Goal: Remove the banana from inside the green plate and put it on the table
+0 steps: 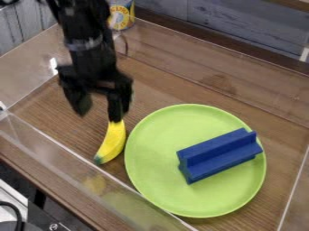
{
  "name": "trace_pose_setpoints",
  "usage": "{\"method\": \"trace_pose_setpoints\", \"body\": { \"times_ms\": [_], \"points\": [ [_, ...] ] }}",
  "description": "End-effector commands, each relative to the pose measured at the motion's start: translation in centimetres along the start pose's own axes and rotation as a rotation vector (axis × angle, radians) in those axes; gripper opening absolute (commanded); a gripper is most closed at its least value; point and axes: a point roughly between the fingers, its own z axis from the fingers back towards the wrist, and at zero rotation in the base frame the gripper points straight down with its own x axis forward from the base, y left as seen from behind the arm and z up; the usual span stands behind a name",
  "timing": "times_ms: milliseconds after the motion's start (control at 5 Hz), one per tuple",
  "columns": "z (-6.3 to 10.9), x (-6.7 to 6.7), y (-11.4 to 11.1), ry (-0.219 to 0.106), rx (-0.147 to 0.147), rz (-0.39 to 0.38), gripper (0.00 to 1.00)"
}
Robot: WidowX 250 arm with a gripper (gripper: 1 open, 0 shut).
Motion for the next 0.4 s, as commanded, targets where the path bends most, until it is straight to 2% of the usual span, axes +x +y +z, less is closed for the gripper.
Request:
{"method": "trace_pose_setpoints", "body": {
  "times_ms": [0, 200],
  "points": [
    [3.94, 1.92, -0.02, -0.074, -0.043, 0.006, 1.0],
    [4.92, 2.65, 0.41, -0.088, -0.05, -0.008, 1.0]
  ]
}}
